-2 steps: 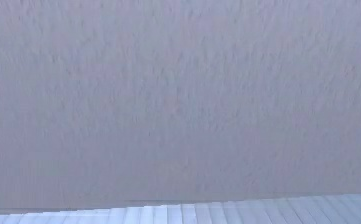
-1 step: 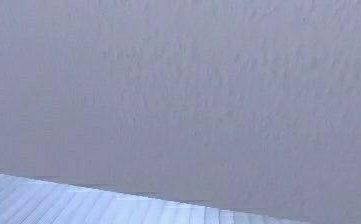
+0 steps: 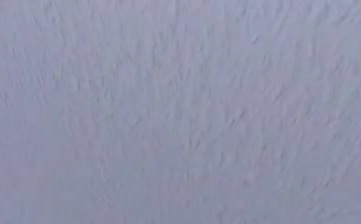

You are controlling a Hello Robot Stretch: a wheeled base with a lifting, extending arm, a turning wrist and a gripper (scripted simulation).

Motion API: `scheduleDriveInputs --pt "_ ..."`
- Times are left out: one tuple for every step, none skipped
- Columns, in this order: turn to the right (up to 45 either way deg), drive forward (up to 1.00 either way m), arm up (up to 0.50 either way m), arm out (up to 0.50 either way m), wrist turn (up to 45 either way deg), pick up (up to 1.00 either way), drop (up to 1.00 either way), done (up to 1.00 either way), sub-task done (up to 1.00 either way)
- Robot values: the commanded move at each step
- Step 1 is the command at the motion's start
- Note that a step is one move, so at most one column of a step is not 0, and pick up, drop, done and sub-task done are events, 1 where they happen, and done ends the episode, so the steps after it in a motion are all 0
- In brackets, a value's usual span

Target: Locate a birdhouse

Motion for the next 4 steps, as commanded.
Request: scheduleDriveInputs --pt "-45.0 0.0 0.0 0.0 0.0 0.0 0.0 0.0 0.0" --pt "-12.0 0.0 0.0 0.0 0.0 0.0 0.0 0.0 0.0" --pt "0.0 0.8 0.0 0.0 0.0 0.0 0.0 0.0 0.0" --pt "-45.0 0.0 0.0 0.0 0.0 0.0 0.0 0.0 0.0"
